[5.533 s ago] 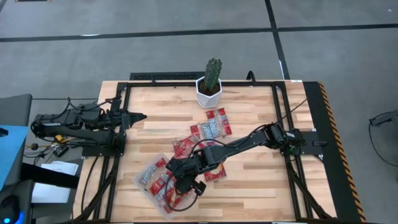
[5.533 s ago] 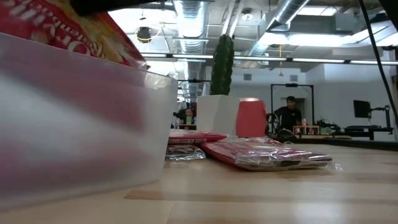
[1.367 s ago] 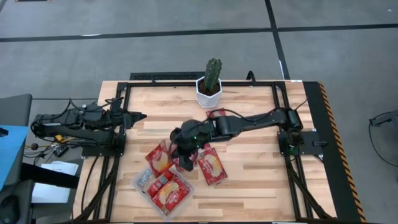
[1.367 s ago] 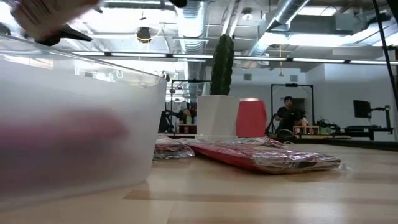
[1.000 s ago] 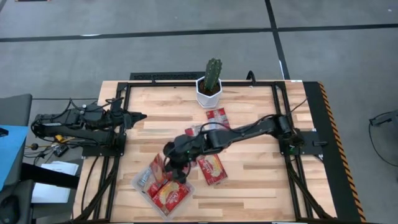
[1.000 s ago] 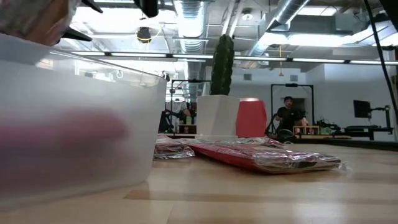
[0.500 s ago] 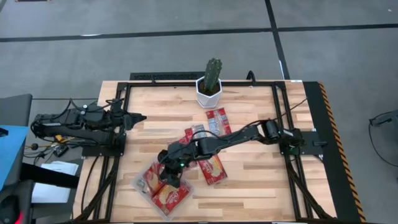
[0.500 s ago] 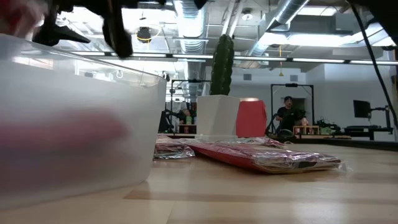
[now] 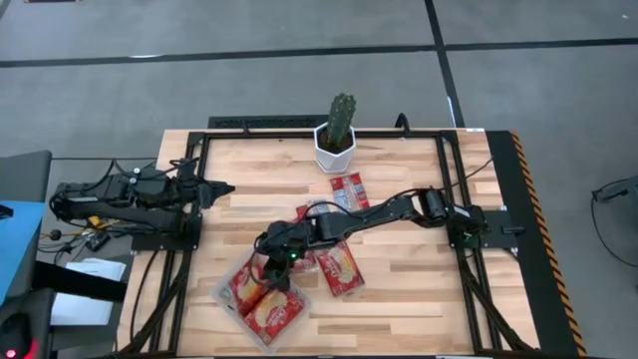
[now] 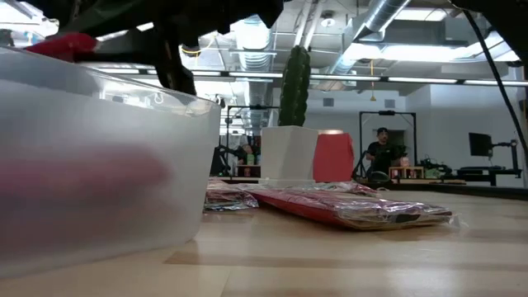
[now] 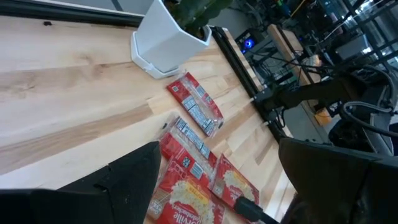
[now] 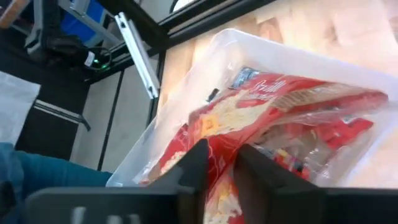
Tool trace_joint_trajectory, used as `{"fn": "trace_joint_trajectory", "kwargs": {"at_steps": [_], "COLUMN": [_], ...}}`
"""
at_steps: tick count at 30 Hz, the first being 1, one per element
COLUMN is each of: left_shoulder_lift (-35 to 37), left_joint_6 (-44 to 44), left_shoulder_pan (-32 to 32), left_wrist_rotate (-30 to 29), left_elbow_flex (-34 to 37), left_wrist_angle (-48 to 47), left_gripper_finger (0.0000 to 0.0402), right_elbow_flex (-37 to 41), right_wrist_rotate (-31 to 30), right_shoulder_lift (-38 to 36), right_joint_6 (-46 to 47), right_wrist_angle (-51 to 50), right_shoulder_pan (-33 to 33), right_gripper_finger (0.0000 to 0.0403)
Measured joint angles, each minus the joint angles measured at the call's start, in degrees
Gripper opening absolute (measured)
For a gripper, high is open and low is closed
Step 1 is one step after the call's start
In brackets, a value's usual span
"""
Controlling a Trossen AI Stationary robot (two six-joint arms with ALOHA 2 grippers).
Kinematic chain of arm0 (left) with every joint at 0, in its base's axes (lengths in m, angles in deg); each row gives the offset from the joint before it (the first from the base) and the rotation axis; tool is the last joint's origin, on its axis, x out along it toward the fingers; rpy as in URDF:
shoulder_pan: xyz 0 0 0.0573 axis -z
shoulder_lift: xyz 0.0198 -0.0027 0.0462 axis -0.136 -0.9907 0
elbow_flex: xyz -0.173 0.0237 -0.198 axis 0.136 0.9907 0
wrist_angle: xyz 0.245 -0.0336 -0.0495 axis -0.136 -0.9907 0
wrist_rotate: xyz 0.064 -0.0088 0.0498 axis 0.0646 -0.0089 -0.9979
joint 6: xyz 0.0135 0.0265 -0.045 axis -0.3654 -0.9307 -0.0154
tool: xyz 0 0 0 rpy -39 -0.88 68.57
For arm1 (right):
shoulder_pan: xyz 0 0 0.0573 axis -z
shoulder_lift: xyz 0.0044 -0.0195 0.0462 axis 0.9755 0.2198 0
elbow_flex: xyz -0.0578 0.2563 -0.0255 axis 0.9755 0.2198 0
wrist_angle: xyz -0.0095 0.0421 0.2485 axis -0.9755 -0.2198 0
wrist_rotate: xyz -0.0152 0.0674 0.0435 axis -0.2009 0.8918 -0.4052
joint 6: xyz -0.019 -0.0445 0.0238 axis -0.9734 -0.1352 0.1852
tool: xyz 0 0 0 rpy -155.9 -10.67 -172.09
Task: Sort popcorn bags into baskets
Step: Put the red popcorn bag into the transparent bin
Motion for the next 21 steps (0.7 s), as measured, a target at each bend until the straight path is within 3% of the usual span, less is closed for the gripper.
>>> {"fn": "trace_joint_trajectory", "kwargs": {"at_steps": [5,10,21], "left_shoulder_lift": [0.0,0.0,0.0], "left_joint_6": [0.0,0.3,0.9], "left_shoulder_pan": [0.0,0.0,0.0], "left_wrist_rotate": [0.0,-0.1,-0.1], "left_elbow_flex": [0.0,0.0,0.0], "left_wrist_angle": [0.0,0.0,0.0], "left_gripper_finger": [0.0316,0.0316,0.0316], "right_elbow_flex": [0.0,0.0,0.0], "right_wrist_rotate": [-0.8,-2.5,-2.8], "right_shoulder_lift": [0.0,0.0,-1.2], "right_joint_6": [-2.1,-3.6,-9.1], "right_wrist_angle": [-1.0,-4.2,-13.2], "right_shoulder_pan": [0.2,1.1,1.8], "right_gripper_finger": [0.016,0.0188,0.0175]}}
